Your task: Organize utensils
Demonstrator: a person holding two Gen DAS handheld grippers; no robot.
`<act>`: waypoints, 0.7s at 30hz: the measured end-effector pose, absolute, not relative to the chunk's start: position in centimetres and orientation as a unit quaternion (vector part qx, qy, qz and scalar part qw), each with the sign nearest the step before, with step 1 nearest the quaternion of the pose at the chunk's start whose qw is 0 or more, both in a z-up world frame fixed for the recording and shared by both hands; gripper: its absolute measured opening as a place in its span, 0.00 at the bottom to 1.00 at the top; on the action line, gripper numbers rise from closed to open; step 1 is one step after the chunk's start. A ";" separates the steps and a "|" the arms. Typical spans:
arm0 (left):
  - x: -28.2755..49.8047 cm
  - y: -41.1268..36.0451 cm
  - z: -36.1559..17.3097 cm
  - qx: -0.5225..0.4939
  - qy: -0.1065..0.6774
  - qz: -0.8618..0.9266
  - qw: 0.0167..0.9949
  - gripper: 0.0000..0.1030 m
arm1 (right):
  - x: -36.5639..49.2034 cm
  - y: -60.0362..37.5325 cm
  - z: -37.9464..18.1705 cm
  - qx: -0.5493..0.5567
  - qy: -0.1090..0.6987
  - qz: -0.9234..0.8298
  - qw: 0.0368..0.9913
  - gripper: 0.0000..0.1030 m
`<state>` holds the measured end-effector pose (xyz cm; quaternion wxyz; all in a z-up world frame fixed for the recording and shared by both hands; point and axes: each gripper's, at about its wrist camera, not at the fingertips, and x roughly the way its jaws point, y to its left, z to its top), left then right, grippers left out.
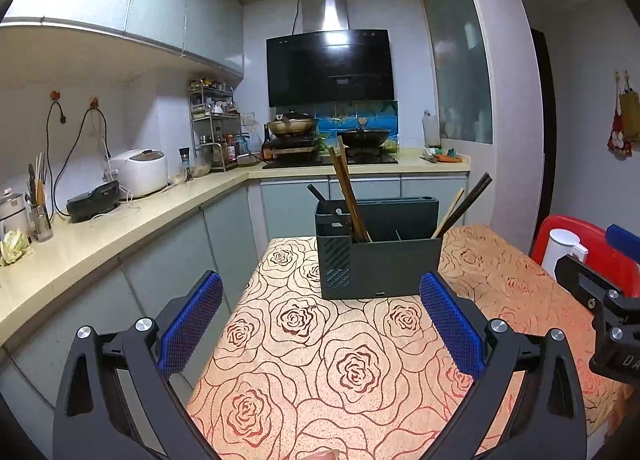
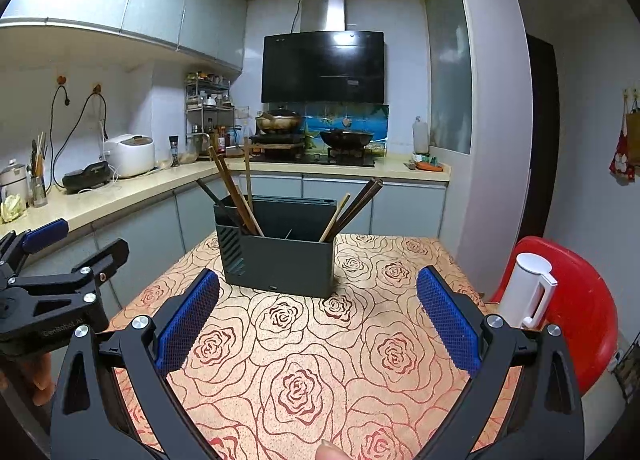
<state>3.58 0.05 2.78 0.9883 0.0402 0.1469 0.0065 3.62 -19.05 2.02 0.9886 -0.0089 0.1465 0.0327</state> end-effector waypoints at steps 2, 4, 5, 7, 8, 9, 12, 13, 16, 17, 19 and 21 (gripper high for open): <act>3.5 0.1 2.6 0.043 0.146 0.006 0.988 0.93 | 3.7 -19.0 1.9 -0.008 0.147 0.034 0.988 0.93; 3.4 0.0 2.3 0.047 0.146 0.006 0.988 0.93 | 3.7 -18.8 1.8 -0.007 0.148 0.035 0.988 0.93; 3.4 -0.1 2.3 0.048 0.146 0.006 0.988 0.93 | 3.7 -18.8 1.7 -0.007 0.149 0.035 0.988 0.93; 3.4 0.0 2.0 0.049 0.149 0.007 0.988 0.93 | 3.8 -18.8 1.6 -0.005 0.152 0.034 0.988 0.93; 3.5 0.0 2.0 0.048 0.150 0.007 0.987 0.93 | 3.8 -18.8 1.6 -0.005 0.153 0.034 0.988 0.93; 3.5 0.1 1.9 0.047 0.151 0.007 0.987 0.93 | 3.9 -18.8 1.5 -0.005 0.154 0.033 0.988 0.93; 3.5 0.3 1.9 0.046 0.150 0.008 0.988 0.93 | 3.9 -18.9 1.5 -0.004 0.154 0.032 0.988 0.93; 3.6 0.3 2.0 0.046 0.151 0.007 0.988 0.93 | 3.9 -18.8 1.5 -0.003 0.154 0.032 0.988 0.93; 3.7 0.3 1.9 0.045 0.149 0.010 0.988 0.93 | 3.9 -18.7 1.5 -0.004 0.152 0.033 0.988 0.93; 3.8 0.3 1.9 0.045 0.150 0.009 0.988 0.93 | 3.8 -18.6 1.5 -0.005 0.152 0.034 0.988 0.93; 3.8 0.2 1.8 0.046 0.151 0.008 0.987 0.93 | 3.9 -18.5 1.5 -0.005 0.152 0.036 0.988 0.93; 3.8 0.1 1.7 0.048 0.153 0.007 0.987 0.93 | 3.9 -18.4 1.4 -0.006 0.153 0.037 0.988 0.93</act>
